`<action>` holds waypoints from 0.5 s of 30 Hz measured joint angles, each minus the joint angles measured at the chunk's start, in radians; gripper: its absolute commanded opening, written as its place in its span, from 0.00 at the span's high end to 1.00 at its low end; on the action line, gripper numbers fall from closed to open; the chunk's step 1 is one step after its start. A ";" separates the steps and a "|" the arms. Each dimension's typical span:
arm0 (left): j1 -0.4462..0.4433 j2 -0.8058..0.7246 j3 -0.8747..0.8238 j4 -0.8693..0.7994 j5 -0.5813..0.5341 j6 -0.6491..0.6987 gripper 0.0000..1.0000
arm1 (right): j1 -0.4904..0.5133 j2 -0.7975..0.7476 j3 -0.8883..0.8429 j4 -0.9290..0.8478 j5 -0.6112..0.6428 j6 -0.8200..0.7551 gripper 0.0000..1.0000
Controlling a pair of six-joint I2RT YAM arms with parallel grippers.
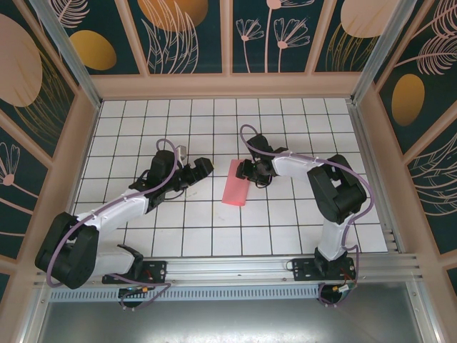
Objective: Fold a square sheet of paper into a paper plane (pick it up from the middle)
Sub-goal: Fold the square sheet of paper in half at the center of the table.
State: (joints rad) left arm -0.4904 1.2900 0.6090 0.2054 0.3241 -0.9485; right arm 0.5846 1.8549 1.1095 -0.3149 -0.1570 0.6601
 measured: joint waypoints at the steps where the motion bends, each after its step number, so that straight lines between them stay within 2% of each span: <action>1: 0.000 0.000 0.000 0.000 -0.001 0.000 0.05 | 0.001 0.002 0.003 -0.004 0.000 -0.001 0.39; 15: 0.000 0.009 0.000 0.000 -0.004 0.002 0.05 | 0.008 0.014 0.024 -0.030 0.021 -0.005 0.39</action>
State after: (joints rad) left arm -0.4904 1.2987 0.6094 0.2050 0.3199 -0.9466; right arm 0.5922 1.8694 1.1336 -0.3450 -0.1360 0.6552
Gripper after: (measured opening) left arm 0.954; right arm 0.611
